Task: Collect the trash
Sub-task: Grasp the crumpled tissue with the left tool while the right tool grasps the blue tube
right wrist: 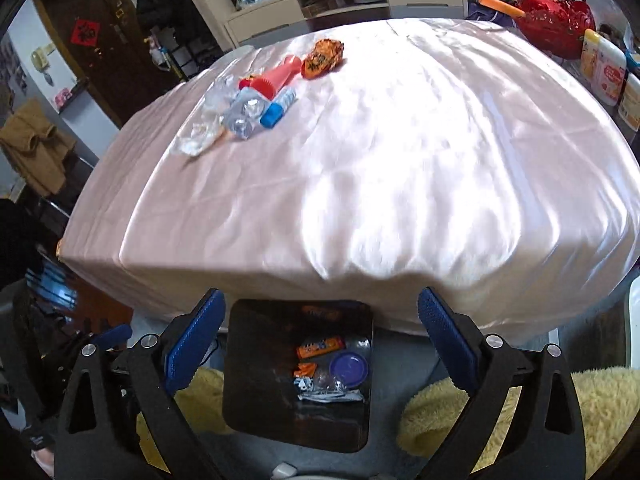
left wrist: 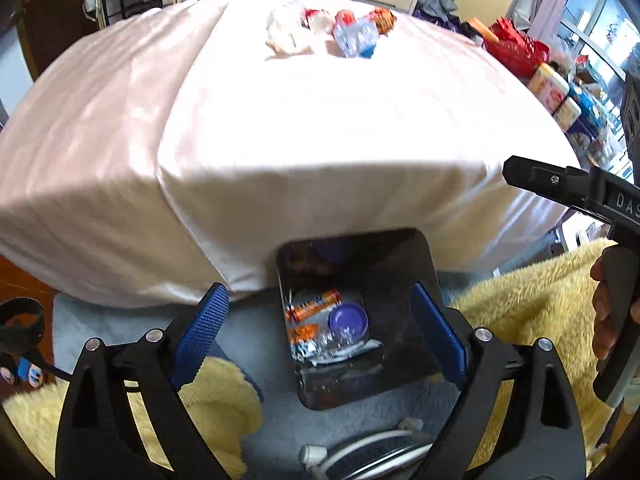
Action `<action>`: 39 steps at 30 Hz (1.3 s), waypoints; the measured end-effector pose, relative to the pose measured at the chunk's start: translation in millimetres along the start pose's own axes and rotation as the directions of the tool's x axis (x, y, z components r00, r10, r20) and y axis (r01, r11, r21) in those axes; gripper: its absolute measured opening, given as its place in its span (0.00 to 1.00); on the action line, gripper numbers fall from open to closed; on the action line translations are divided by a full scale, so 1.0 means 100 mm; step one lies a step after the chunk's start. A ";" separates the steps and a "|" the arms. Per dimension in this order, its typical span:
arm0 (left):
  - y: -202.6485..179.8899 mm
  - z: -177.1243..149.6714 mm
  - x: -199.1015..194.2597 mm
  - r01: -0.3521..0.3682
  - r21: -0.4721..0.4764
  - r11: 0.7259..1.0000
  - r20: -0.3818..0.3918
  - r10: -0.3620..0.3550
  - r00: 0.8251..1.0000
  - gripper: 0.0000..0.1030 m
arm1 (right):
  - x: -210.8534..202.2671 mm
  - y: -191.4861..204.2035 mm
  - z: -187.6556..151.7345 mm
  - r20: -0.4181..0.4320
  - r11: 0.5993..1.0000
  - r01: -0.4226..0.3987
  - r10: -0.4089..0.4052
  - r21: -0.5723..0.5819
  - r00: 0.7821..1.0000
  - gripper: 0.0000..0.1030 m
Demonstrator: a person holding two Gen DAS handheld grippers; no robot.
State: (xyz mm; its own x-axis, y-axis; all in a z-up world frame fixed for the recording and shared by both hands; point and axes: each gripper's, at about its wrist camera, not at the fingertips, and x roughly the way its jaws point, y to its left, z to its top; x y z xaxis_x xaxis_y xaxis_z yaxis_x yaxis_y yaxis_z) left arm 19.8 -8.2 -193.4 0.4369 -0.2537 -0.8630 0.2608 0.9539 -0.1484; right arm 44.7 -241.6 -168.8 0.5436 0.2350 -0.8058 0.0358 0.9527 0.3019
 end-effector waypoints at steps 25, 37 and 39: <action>0.25 1.47 0.25 -0.054 0.006 0.999 0.105 0.053 0.993 0.85 | 0.80 0.23 1.55 0.023 0.998 -0.059 0.059 0.022 0.998 0.56; 0.33 1.86 0.56 -0.026 0.001 1.000 0.098 0.026 0.995 0.57 | 1.22 0.40 1.74 -0.051 0.999 -0.047 0.047 0.002 0.998 0.34; 0.35 1.88 0.61 -0.018 -0.003 1.000 0.093 0.018 0.996 0.54 | 1.28 0.43 1.72 -0.067 0.999 -0.041 0.041 -0.006 0.997 0.33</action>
State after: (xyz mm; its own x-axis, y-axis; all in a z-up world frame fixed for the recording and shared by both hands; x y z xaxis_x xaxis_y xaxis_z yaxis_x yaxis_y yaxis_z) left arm 217.6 -20.8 -160.1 0.5195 -0.2504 -0.8170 0.2503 0.9588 -0.1347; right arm 260.2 -204.0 -171.3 0.4869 0.2862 -0.8252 0.0085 0.9432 0.3322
